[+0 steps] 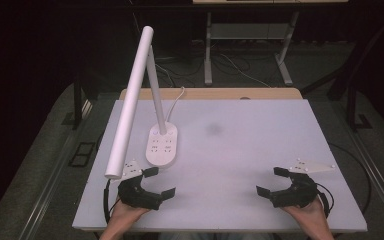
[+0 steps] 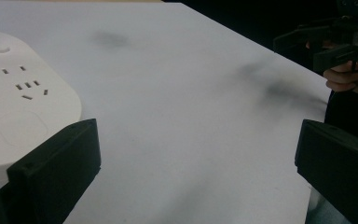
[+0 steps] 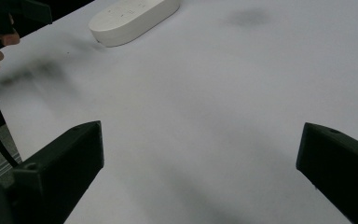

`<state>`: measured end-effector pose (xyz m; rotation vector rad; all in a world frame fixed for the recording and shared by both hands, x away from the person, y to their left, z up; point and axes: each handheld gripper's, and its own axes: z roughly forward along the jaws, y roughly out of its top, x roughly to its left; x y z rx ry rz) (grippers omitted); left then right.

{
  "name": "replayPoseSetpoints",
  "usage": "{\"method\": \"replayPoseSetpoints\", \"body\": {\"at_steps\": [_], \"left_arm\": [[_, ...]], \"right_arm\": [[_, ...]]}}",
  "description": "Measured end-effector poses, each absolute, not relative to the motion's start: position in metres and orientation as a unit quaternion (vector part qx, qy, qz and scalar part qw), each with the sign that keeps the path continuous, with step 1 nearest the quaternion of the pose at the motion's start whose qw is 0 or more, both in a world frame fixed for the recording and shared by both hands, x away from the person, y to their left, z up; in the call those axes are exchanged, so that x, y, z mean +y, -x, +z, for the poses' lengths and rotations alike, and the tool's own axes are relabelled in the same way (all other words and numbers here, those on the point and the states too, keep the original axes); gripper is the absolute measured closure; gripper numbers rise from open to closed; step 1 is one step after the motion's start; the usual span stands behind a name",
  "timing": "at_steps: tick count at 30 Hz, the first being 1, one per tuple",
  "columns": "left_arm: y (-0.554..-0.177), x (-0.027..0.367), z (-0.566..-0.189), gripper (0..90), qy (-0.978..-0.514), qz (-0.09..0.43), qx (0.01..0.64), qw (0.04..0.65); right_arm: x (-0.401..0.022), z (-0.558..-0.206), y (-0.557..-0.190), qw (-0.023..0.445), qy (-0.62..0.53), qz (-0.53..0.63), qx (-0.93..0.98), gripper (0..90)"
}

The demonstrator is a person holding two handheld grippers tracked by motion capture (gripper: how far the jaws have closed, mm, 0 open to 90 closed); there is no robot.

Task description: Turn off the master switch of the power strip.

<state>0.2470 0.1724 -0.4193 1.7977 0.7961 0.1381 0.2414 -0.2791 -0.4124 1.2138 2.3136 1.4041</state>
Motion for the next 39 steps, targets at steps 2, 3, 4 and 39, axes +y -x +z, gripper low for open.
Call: {"method": "replayPoseSetpoints", "body": {"at_steps": [2,3,4,39], "left_arm": [[-0.247,0.172,-0.419,0.0,-0.761,0.057,0.336,0.552],[-0.247,0.172,-0.419,0.0,-0.761,0.057,0.336,0.552],[-0.247,0.171,-0.419,0.0,-0.761,0.056,0.336,0.552],[-0.246,0.173,-0.406,0.0,-0.769,0.054,0.336,0.542]], "right_arm": [[-0.28,-0.413,-0.242,0.088,-0.407,0.472,0.777,0.0],[-0.28,-0.413,-0.241,0.088,-0.408,0.471,0.777,0.0],[-0.28,-0.413,-0.241,0.089,-0.407,0.47,0.778,0.0],[-0.281,-0.415,-0.241,0.081,-0.405,0.457,0.788,0.0]]}}
